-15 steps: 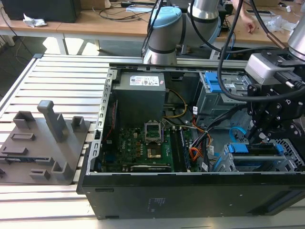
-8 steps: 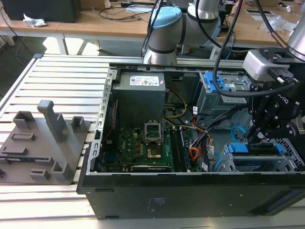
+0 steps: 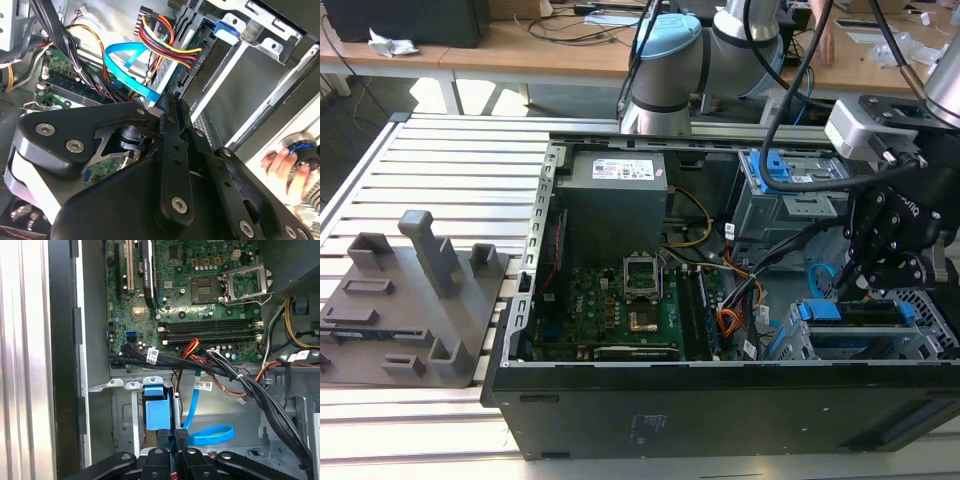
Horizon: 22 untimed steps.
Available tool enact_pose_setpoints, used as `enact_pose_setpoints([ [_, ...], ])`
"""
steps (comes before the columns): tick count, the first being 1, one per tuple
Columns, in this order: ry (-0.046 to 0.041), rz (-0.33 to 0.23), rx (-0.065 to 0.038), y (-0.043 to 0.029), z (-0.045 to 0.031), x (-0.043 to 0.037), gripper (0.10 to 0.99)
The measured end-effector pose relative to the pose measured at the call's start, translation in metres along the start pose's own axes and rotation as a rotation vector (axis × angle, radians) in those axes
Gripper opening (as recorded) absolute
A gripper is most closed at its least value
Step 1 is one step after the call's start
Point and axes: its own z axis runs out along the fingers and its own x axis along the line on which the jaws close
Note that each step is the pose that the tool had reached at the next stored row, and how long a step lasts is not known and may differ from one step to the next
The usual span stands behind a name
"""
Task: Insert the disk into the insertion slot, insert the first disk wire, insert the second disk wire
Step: 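Insert the second disk wire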
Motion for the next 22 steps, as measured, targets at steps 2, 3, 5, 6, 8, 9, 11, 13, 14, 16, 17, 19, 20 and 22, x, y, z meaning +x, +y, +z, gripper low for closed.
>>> enact_pose_setpoints([
  [2,-0.0019,0.04,-0.002,0.0,0.0001,0.0,0.161],
  [3,-0.0023,0.049,-0.003,0.0,0.0001,0.0,0.161],
  [5,-0.0031,0.06,-0.003,-0.0001,0.0001,0.0,0.161],
  [6,-0.0032,0.06,-0.003,-0.0008,0.0001,-0.0001,0.161],
  [8,-0.0037,0.06,-0.003,-0.0024,0.0,-0.0002,0.161],
  [9,-0.0041,0.06,-0.003,-0.0035,0.0001,-0.0004,0.161],
  [11,-0.0055,0.06,-0.004,-0.0058,0.0007,-0.0007,0.161],
  [13,-0.0058,0.06,-0.006,-0.0089,0.0016,-0.001,0.161],
  [14,-0.0056,0.06,-0.006,-0.0119,0.0024,-0.0013,0.161],
  [16,-0.0055,0.06,-0.007,-0.0168,0.0037,-0.0018,0.161],
  [17,-0.0056,0.06,-0.007,-0.0178,0.0042,-0.002,0.161],
  [19,-0.0055,0.06,-0.007,-0.0192,0.005,-0.0019,0.161],
  [20,-0.0055,0.06,-0.007,-0.0202,0.0056,-0.0018,0.161],
  [22,-0.0053,0.06,-0.007,-0.0211,0.0062,-0.0012,0.161],
])
